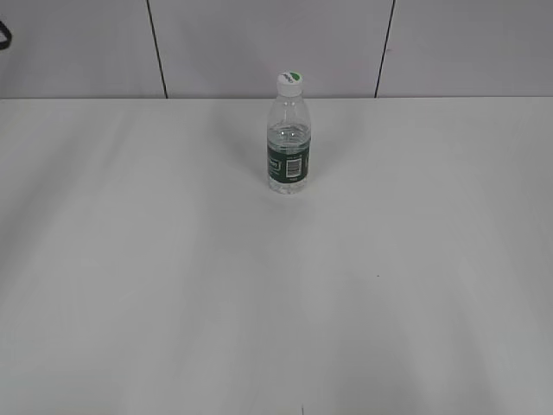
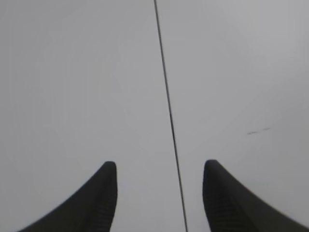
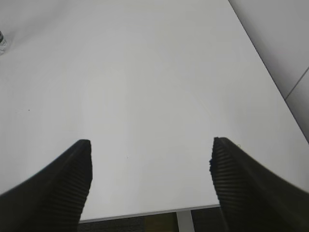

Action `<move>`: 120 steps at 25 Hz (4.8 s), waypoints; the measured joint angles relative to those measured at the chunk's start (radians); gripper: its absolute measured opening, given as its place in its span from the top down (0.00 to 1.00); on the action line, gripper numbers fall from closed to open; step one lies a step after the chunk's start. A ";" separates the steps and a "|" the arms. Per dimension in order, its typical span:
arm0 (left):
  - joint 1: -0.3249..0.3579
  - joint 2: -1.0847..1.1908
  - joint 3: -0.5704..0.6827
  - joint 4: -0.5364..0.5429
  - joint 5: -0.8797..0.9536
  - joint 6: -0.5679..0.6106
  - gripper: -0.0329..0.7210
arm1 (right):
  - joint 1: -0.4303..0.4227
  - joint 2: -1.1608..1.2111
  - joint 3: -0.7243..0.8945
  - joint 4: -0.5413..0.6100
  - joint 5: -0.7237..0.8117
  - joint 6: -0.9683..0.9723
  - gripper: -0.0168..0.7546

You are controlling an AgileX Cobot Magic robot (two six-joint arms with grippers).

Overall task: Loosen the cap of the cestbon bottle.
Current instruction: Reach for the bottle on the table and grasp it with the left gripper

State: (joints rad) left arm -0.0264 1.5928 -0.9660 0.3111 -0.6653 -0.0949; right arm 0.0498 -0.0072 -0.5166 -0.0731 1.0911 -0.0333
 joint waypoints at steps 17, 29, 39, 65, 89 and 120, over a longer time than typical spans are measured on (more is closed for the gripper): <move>0.000 0.406 -0.143 0.548 -0.300 -0.346 0.48 | 0.000 0.000 0.000 0.000 0.000 0.000 0.22; -0.067 0.546 -0.145 0.775 -0.434 -0.427 0.48 | 0.000 0.000 0.000 0.000 0.000 0.000 0.22; -0.125 0.635 -0.148 0.746 -0.440 -0.428 0.38 | 0.000 0.000 0.000 0.000 0.000 0.000 0.22; -0.238 0.677 -0.184 0.573 -0.347 -0.379 0.20 | 0.000 0.000 0.000 0.000 0.000 0.000 0.22; -0.347 0.816 -0.383 0.558 -0.288 -0.406 0.22 | 0.000 0.000 0.000 0.000 0.000 0.000 0.22; -0.364 0.887 -0.466 0.544 -0.303 -0.420 0.40 | 0.000 0.000 0.000 0.000 0.000 0.000 0.22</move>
State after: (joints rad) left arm -0.3901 2.4797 -1.4320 0.8555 -0.9684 -0.5153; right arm 0.0498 -0.0072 -0.5166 -0.0731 1.0910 -0.0333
